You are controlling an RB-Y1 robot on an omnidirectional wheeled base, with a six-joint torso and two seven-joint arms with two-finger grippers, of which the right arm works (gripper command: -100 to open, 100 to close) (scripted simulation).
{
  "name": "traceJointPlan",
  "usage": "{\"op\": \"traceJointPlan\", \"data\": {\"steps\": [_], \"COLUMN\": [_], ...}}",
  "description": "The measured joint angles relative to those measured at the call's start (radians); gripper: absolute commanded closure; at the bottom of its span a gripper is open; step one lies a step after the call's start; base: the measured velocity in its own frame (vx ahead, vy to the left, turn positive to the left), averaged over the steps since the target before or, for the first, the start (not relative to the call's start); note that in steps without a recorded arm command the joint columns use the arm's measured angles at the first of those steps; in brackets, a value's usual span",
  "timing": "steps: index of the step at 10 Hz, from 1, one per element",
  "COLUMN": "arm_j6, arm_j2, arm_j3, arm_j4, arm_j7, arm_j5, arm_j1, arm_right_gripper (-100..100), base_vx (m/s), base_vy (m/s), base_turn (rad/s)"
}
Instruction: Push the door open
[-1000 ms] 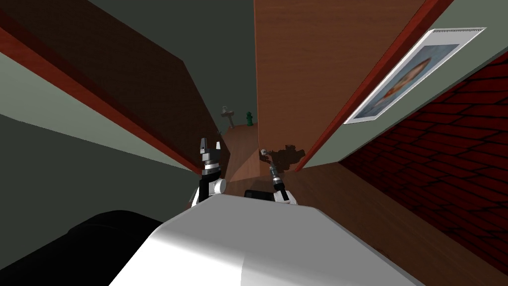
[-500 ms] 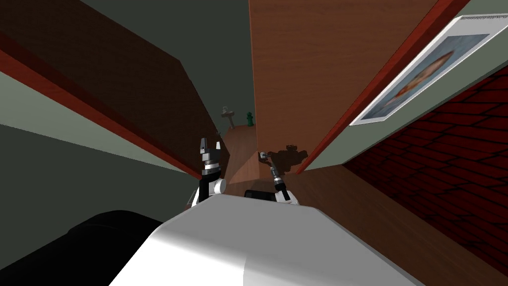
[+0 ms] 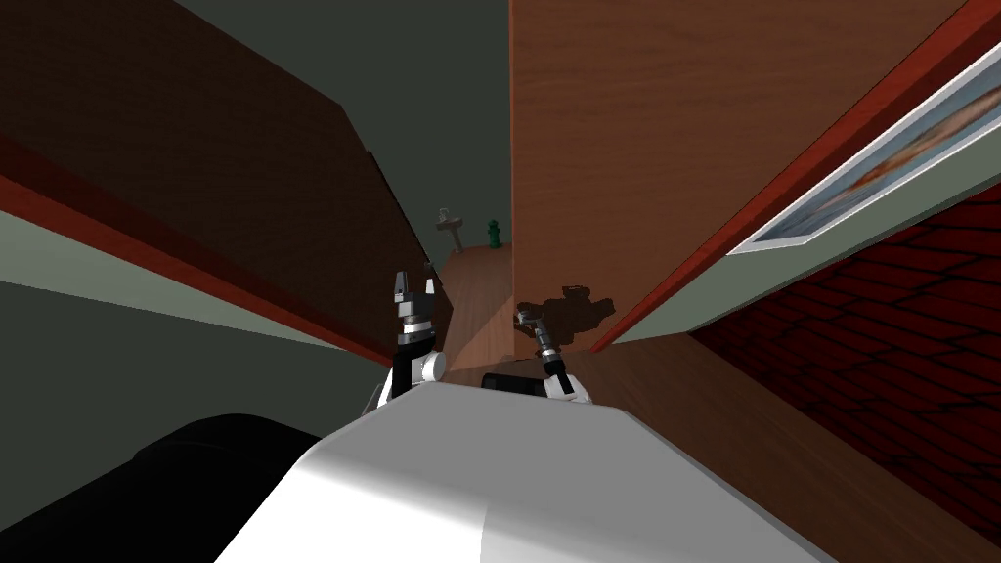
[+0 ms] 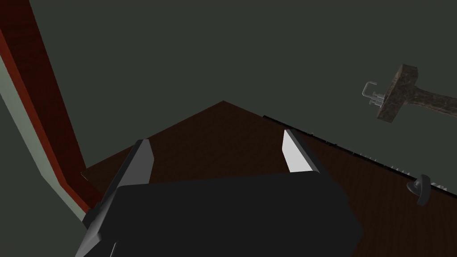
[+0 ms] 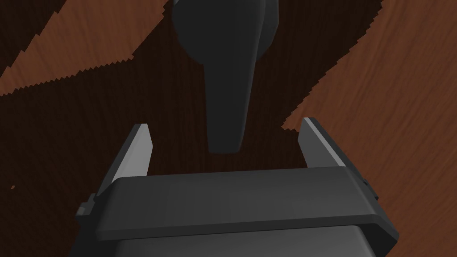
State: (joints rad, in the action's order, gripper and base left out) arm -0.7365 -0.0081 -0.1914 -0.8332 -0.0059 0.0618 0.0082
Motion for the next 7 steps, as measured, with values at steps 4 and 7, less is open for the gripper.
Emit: {"op": "traceJointPlan", "data": {"steps": [4,7], "arm_j6": [-0.01,-0.008], "arm_j2": [0.034,0.034], "arm_j3": [0.006,0.006], "arm_j4": [0.022,0.019], "arm_j7": [-0.001,-0.001], "arm_j5": [-0.004,-0.004], "arm_j1": [-0.012,-0.016], "arm_right_gripper": [100,100], "base_vx": [0.053,-0.004], "base_vy": [0.014,-0.002], "base_turn": [0.006,0.005]}}
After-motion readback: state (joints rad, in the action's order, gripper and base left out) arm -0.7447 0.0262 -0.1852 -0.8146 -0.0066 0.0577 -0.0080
